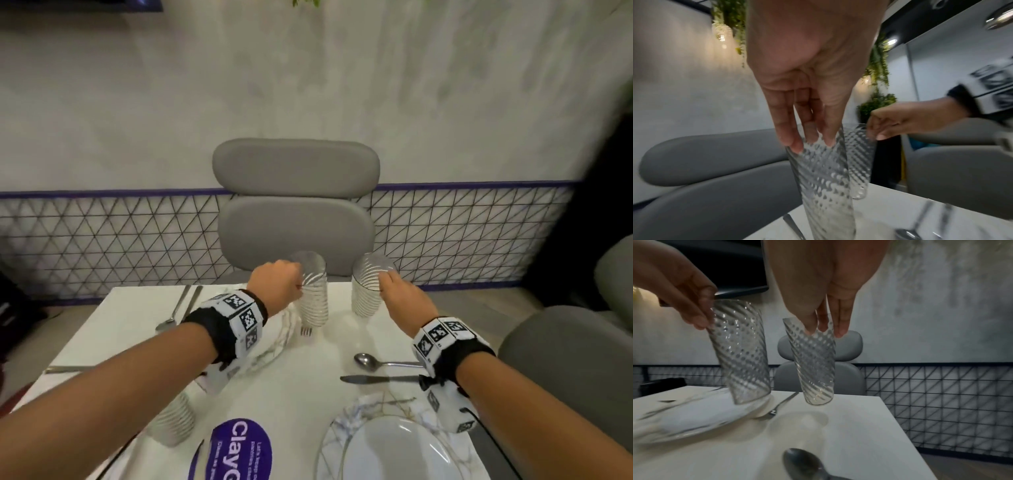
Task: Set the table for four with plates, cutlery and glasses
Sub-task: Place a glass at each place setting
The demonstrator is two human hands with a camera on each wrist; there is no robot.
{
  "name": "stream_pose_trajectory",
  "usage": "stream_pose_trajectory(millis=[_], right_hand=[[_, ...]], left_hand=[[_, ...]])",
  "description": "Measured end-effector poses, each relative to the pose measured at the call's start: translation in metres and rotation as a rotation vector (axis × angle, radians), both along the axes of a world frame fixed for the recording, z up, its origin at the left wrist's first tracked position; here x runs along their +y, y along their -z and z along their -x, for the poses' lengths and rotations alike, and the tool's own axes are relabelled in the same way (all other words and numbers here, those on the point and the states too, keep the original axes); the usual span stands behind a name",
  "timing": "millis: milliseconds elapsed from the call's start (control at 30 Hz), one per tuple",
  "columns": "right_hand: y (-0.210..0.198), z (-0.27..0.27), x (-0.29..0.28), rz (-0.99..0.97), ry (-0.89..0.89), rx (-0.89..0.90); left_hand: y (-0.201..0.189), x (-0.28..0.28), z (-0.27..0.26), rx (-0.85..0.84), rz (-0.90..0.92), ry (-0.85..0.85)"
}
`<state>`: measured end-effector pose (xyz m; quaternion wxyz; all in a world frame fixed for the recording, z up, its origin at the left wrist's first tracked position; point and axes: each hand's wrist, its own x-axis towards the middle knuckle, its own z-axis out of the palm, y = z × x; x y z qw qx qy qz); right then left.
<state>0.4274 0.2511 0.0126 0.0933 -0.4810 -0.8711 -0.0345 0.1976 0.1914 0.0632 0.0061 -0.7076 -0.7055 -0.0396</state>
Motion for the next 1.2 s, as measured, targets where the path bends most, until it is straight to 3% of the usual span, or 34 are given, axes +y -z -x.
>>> stream_pose_trajectory(millis=[200,400,800,900,1000,1133,1200], right_hand=[[-0.019,0.041,-0.073,0.082,-0.181,-0.008],[-0.013,0.069,-0.132,0.259,-0.267,-0.044],[-0.002,0.084,-0.175,0.288,-0.235,-0.13],[-0.004,0.08,-0.178,0.285,-0.239,-0.008],[-0.007,0.068,-0.191,0.284,-0.175,0.295],[0.004,0.042,-0.223,0.339,-0.118,0.637],[0.019,0.029,-0.24,0.414,-0.082,0.714]], left_hand=[[-0.01,-0.111,-0.001,0.095,0.169,0.121],[0.012,-0.201,-0.019,0.126,0.269,0.197],[0.033,-0.269,-0.031,0.234,0.317,0.377],[0.028,-0.275,-0.027,0.18,0.286,0.347],[0.015,-0.28,-0.006,-0.009,0.218,0.269],[0.005,-0.297,0.062,-0.26,0.037,0.136],[0.014,-0.311,0.106,-0.324,-0.036,0.021]])
